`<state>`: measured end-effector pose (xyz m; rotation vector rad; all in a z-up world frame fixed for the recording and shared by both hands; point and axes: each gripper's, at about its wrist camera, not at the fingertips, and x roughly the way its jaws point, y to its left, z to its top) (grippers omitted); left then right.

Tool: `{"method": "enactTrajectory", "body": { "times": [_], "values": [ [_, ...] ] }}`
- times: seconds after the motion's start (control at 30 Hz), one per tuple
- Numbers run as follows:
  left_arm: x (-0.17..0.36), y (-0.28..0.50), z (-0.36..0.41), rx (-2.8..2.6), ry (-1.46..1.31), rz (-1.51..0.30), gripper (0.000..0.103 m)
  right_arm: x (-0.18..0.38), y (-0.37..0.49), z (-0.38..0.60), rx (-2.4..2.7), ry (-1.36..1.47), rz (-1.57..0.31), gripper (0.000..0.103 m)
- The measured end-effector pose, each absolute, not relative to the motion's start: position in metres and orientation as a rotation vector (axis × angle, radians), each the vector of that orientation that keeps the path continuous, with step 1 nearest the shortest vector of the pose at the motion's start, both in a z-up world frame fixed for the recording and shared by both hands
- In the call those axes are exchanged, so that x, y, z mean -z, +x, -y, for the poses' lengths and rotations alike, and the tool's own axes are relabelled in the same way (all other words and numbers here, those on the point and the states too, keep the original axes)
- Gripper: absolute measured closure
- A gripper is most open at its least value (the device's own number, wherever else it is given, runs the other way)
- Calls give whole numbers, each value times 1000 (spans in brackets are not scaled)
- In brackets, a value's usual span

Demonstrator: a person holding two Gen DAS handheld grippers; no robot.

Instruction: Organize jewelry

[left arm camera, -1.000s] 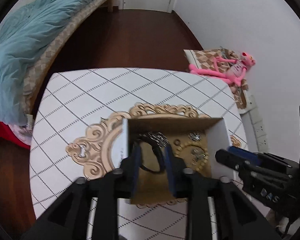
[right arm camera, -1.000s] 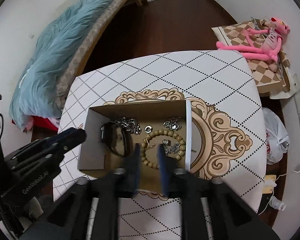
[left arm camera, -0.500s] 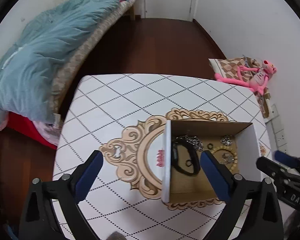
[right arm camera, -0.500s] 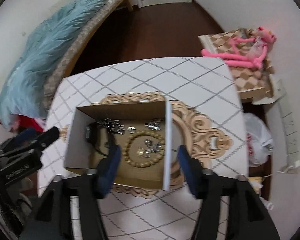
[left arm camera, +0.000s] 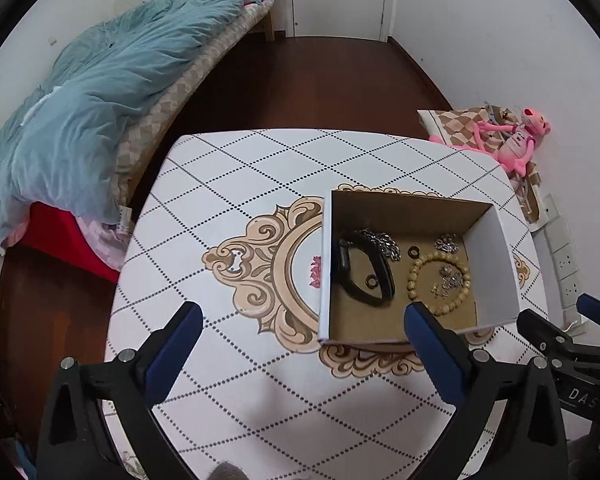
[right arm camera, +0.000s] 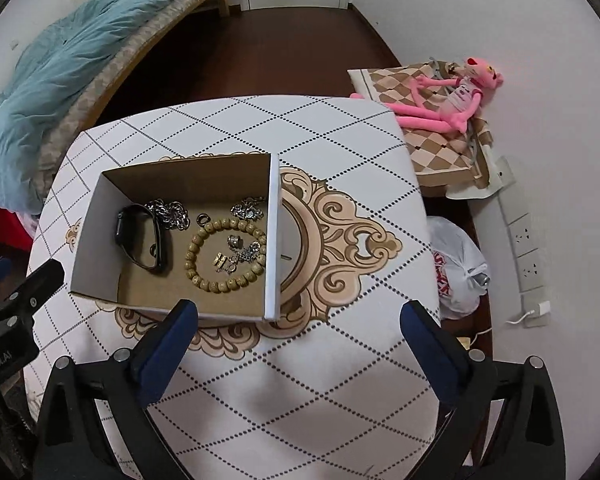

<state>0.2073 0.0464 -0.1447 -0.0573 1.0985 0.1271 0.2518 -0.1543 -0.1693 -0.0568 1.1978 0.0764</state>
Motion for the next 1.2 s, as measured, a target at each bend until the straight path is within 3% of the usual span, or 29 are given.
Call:
{"method": "enactTrajectory", "body": {
  "times": [0.3,0.9,1.2],
  "values": [
    [98,168,-38,-104,-67,-1037,0,122,208,161,-61,-50,-1116,1],
    [-29,63,-34,-106,-81,-867,0,-25,88,180,-65,-28,-874,0],
    [-65,30,-35,-108,-56,-812,0,-75,49,176,-78,-43,-801,0]
  ]
}}
